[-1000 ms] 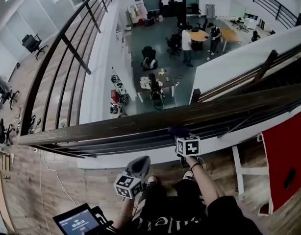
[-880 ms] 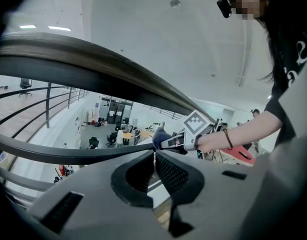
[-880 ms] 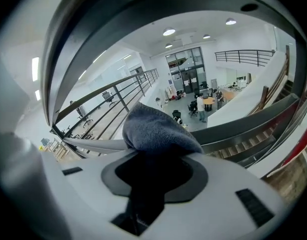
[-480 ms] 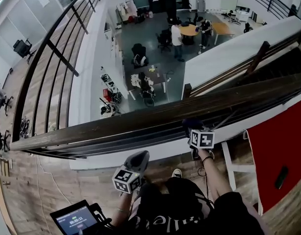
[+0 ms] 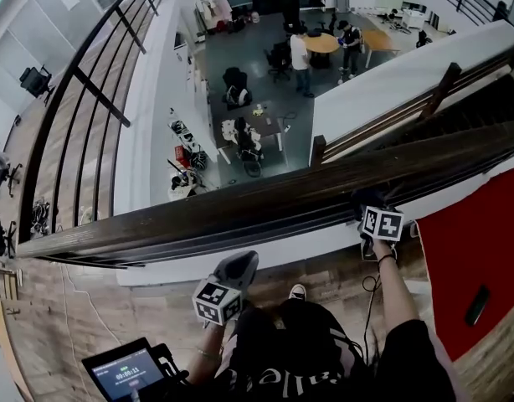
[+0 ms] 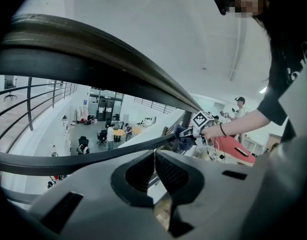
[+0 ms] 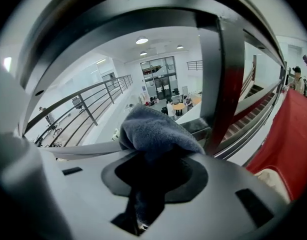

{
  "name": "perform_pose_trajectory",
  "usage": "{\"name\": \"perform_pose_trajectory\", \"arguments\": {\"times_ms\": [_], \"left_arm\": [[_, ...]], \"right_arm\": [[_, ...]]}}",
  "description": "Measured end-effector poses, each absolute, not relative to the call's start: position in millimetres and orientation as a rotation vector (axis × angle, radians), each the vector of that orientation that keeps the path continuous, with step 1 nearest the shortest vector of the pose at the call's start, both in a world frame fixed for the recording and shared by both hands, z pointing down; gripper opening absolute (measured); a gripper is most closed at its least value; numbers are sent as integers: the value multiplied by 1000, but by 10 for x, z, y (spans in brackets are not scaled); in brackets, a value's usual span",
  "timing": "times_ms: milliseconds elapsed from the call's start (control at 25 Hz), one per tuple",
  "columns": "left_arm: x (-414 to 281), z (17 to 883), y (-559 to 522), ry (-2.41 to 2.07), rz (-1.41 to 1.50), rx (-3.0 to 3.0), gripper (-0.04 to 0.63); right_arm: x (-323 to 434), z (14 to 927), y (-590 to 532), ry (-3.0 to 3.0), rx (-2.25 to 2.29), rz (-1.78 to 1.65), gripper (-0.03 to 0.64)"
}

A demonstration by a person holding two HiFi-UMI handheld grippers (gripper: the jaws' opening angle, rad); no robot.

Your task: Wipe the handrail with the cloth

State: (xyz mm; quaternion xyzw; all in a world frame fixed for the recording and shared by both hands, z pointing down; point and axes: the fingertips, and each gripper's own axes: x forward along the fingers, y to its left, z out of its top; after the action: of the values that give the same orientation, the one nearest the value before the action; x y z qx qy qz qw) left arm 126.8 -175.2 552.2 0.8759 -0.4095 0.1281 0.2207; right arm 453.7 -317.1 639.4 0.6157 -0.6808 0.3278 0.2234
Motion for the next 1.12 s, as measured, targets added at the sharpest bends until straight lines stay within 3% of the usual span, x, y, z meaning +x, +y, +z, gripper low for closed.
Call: {"name": "perform_pose_trajectory", "arguments": {"times_ms": [160,480,920,1120], "left_arm": [[1160,5459,-1740,-1132,369,2407,2],[866,5490,-1634,-1202,340,2342,2],[-266,5629,-1312,-1259,303,2299,2],[-471,5940,-1091,-1246,333,2319,2]], "right_arm": [[4902,6287,-3243,-1801,1776,904,103],[4805,6228,-3191,-1794,1773,902,103],[2764,6659,-2477,-1862,1530,996,103],[2091,6949,-2257,-1908,1441,998,103]]}}
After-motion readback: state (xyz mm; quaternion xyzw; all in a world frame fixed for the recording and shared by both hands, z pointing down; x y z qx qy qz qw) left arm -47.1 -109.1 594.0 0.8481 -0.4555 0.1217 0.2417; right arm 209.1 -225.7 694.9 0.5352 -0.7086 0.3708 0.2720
